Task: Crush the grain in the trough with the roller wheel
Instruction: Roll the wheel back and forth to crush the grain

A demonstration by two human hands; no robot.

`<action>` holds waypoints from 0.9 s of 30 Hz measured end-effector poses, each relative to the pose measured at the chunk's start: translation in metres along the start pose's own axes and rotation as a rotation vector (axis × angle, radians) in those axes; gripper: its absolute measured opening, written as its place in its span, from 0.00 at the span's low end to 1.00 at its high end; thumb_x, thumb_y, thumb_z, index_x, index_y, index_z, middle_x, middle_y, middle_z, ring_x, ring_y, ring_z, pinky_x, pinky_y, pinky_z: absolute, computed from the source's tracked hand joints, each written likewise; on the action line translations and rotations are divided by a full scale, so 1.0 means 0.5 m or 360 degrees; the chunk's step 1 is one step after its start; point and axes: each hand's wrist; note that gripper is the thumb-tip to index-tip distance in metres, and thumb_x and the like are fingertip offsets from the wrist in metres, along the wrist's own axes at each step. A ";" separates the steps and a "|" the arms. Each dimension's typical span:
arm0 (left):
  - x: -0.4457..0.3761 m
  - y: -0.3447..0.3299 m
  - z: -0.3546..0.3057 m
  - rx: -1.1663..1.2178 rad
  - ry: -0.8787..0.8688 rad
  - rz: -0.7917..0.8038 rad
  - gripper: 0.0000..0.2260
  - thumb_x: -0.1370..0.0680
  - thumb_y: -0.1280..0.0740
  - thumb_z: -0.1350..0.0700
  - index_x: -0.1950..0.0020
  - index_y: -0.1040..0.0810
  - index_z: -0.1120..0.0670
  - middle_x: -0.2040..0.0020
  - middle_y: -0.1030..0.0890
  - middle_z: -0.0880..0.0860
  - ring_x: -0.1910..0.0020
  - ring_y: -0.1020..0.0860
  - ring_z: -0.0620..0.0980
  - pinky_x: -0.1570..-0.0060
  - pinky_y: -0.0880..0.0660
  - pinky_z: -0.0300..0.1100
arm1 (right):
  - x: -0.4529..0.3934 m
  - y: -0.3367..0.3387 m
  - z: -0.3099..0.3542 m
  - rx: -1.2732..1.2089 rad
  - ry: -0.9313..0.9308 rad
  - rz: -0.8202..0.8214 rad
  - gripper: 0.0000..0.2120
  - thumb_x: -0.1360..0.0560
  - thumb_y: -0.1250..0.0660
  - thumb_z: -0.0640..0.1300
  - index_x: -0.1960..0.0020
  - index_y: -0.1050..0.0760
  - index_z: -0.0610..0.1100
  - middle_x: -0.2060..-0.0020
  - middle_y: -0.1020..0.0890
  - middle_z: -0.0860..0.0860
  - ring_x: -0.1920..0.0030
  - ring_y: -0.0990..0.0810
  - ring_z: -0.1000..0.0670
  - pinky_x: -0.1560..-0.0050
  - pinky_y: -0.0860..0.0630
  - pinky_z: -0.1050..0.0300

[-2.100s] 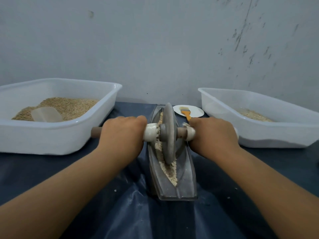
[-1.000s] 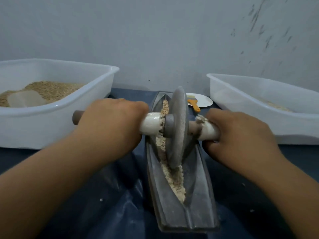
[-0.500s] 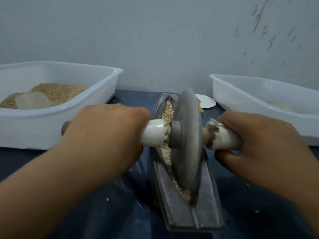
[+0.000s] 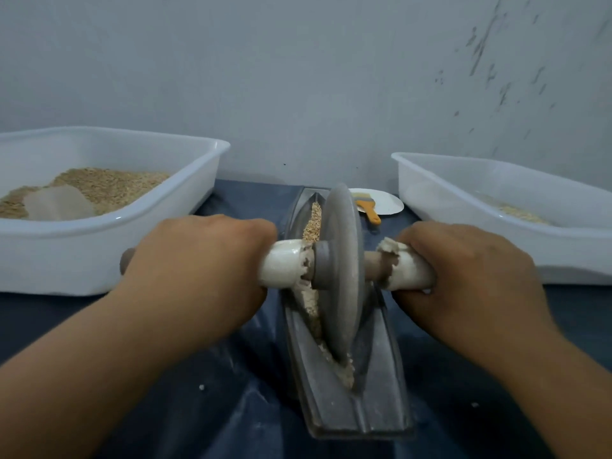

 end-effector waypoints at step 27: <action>-0.003 -0.007 0.005 -0.0050 -0.0010 0.0053 0.10 0.31 0.33 0.47 0.59 0.35 0.43 0.68 0.29 0.46 0.69 0.29 0.47 0.68 0.31 0.41 | -0.008 0.001 0.003 0.0005 -0.0095 0.0157 0.09 0.38 0.28 0.47 0.61 0.27 0.53 0.70 0.28 0.56 0.68 0.31 0.48 0.71 0.43 0.62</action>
Point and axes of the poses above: each hand's wrist, its own x-axis away from the middle knuckle, its own y-axis out of the back of the hand, z = x × y
